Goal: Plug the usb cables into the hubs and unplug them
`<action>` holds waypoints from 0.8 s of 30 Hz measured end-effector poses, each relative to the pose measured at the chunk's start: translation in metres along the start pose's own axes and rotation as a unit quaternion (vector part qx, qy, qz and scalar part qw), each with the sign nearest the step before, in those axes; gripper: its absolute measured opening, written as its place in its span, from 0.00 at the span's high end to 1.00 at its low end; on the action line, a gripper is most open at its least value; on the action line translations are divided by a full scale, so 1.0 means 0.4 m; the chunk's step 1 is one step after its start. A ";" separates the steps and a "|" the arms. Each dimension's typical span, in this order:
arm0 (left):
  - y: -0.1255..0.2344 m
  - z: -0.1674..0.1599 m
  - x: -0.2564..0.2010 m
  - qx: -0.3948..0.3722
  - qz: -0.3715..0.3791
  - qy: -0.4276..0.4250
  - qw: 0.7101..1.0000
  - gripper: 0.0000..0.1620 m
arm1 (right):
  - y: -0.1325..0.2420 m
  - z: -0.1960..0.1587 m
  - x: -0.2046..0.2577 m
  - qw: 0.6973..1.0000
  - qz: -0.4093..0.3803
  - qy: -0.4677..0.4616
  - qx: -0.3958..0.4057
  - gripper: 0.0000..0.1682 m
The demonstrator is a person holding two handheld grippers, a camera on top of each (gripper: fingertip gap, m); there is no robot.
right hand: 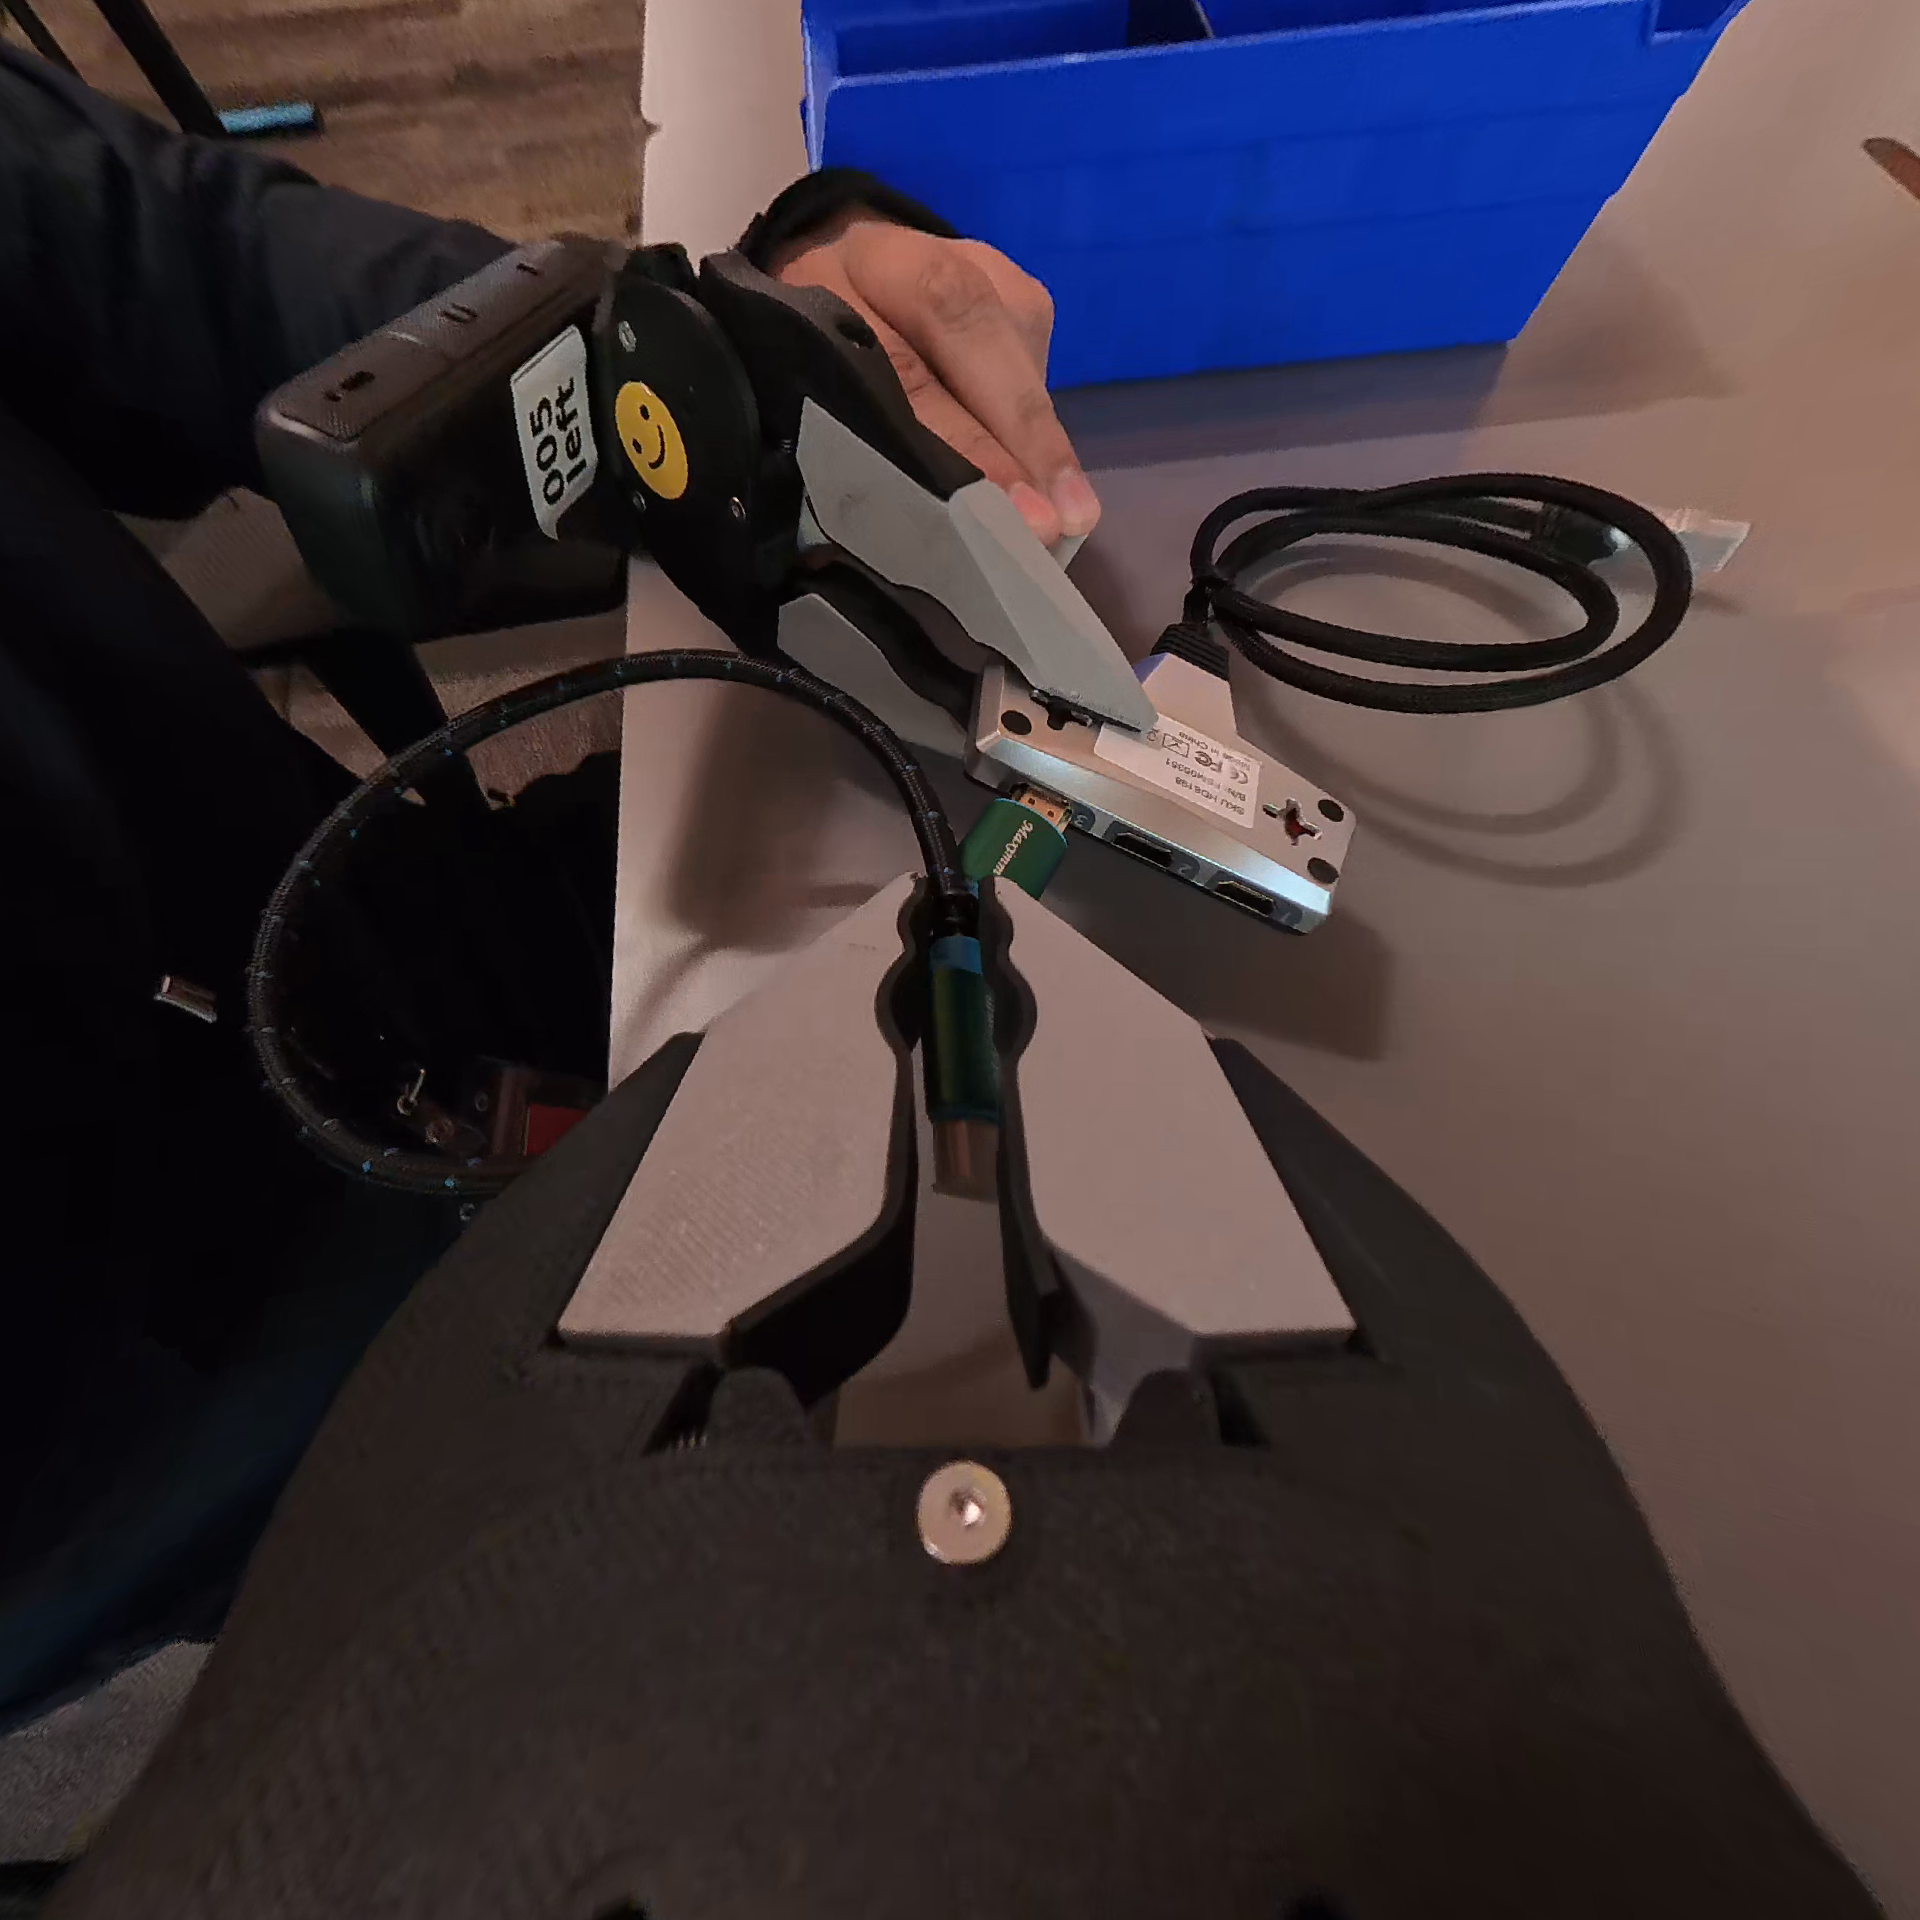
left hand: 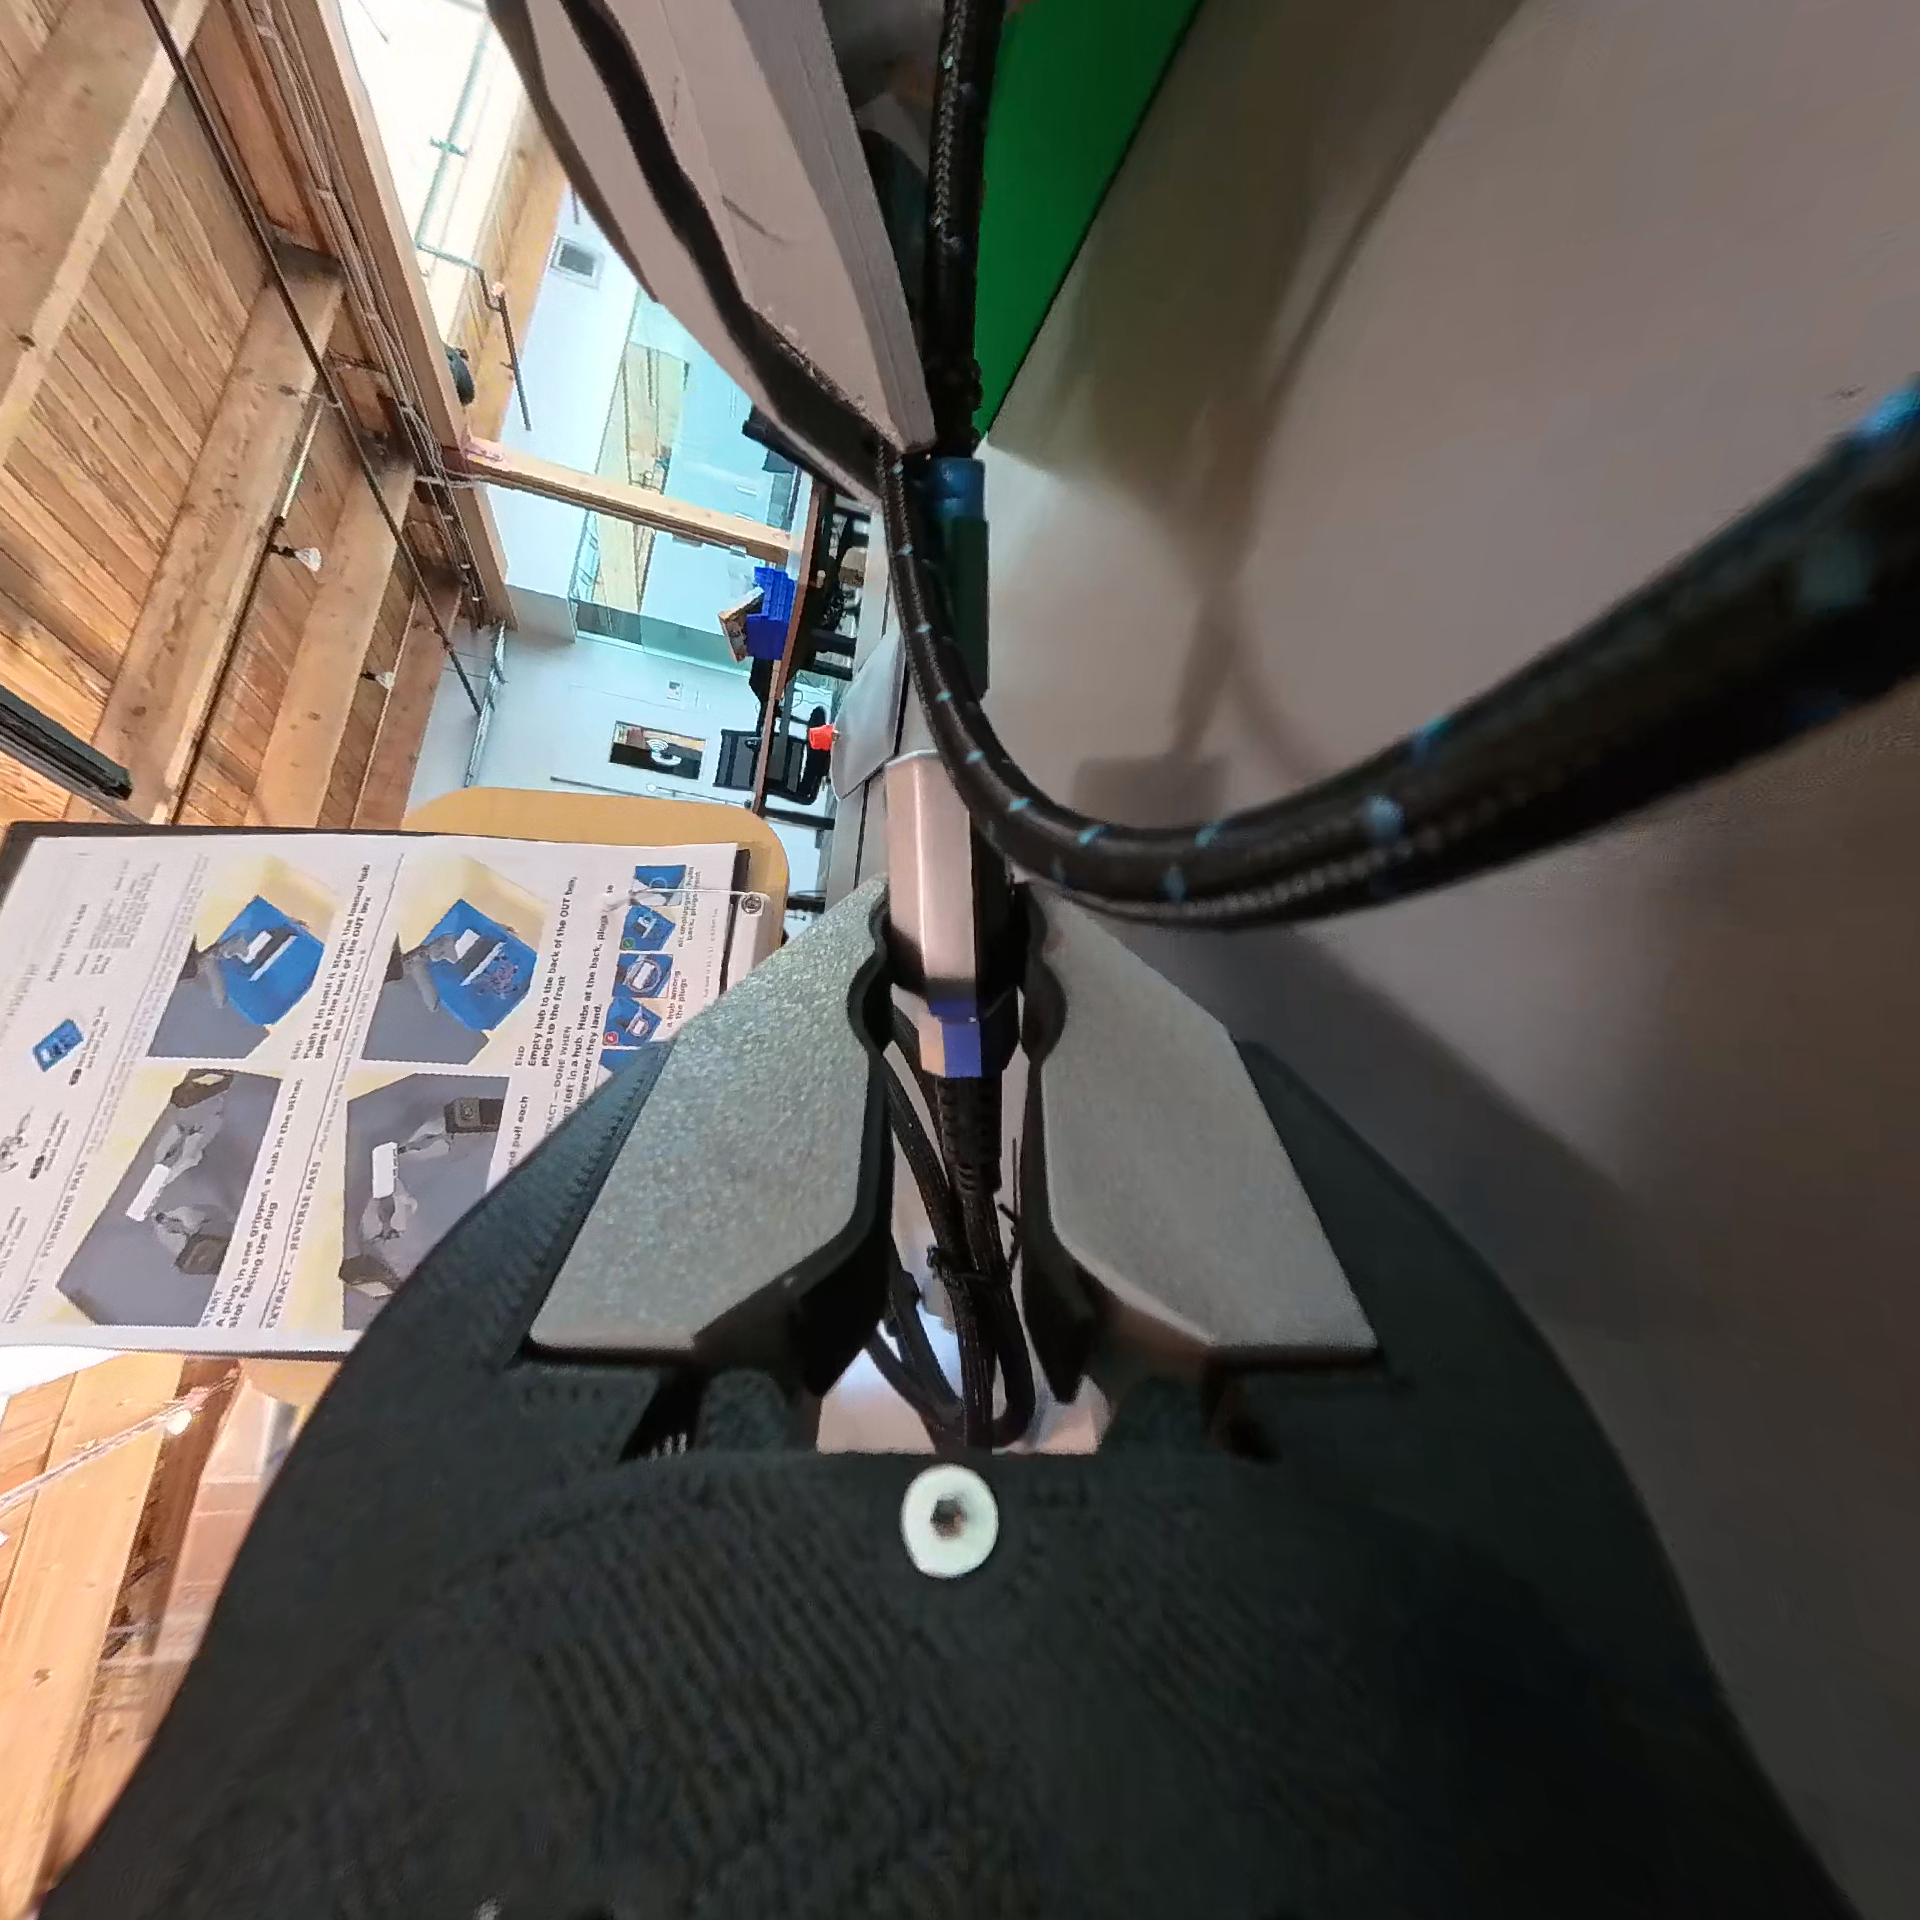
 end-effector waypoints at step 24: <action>-0.019 -0.009 -0.035 0.036 -0.047 -0.004 0.998 0.89 | -0.063 -0.082 -0.016 0.993 -0.106 -0.045 0.000 0.83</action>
Point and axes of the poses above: each gripper's, where its closed fingertips meet, y back along the fingers, z out of its top, x = y × z across the jaws, the point moved 7 cm from there along y, back along the fingers, and after that the axes turned 2 degrees about -x, right-handed, at the moved point
